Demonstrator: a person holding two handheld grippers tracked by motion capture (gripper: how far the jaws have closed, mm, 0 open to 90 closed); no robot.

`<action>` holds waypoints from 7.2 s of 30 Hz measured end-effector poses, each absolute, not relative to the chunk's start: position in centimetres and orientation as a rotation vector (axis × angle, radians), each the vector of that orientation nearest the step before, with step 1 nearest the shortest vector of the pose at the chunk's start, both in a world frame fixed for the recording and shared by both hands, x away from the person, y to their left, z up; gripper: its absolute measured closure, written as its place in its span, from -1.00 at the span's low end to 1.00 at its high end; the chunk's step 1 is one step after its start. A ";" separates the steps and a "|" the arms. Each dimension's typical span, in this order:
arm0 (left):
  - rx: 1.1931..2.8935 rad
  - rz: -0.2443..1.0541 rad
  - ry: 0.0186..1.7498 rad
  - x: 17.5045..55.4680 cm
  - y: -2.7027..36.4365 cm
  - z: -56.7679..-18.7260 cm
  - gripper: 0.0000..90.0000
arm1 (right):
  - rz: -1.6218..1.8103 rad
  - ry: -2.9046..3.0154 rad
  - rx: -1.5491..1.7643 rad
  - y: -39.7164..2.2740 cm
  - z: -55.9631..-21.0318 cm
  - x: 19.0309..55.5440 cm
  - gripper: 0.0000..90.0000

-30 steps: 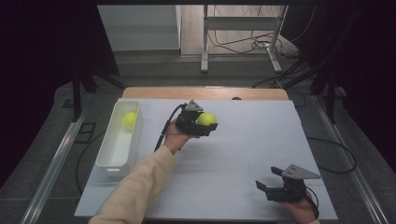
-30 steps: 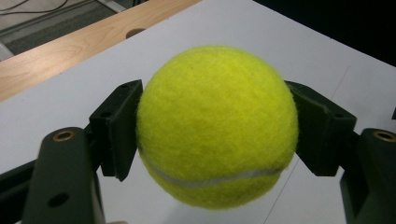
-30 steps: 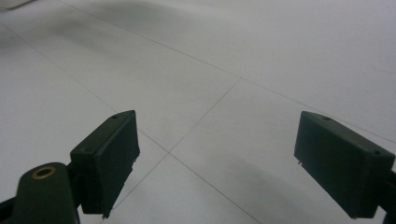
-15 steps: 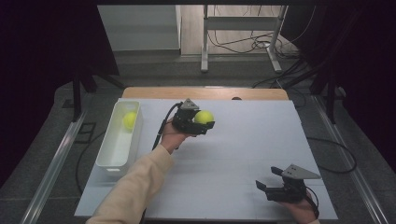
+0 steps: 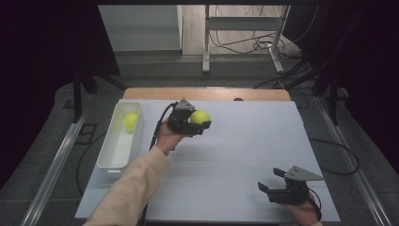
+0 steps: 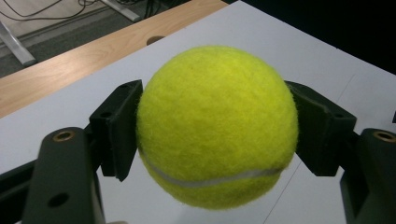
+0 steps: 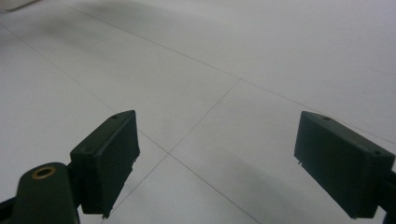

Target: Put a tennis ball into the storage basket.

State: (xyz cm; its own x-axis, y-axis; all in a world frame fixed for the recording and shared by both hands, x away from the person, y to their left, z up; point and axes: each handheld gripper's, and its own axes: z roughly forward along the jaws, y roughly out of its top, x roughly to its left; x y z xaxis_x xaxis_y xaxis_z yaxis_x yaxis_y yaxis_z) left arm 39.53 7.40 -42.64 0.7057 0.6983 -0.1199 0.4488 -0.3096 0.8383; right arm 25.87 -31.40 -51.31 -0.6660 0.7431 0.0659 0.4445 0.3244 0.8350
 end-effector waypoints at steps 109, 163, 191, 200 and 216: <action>1.725 0.498 1.197 34.8 23.8 -42.3 -0.42 | 1.261 2.263 1.065 -31.2 -51.3 25.7 -0.68; 1.761 0.502 1.435 36.7 28.9 -44.6 -0.42 | 1.246 2.269 1.074 -31.3 -51.4 25.7 -0.68; 1.860 0.461 1.538 37.6 28.9 -46.0 -0.45 | 1.245 2.270 1.071 -31.3 -51.4 25.7 -0.68; 1.809 0.474 1.487 36.8 28.9 -45.1 -0.67 | 1.255 2.266 1.069 -31.4 -51.4 25.8 -0.68; 1.794 0.449 1.261 33.6 26.2 -43.1 -0.64 | 1.278 2.273 1.051 -31.4 -51.4 26.2 -0.68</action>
State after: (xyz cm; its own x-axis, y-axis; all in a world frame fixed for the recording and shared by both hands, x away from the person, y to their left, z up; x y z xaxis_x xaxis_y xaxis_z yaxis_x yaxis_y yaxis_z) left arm 33.60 26.19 -43.08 0.4211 0.8886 -0.1820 0.5737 -0.1055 0.8122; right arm 26.25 -31.41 -51.39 -0.6742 0.7353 0.0690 0.4409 0.3258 0.8363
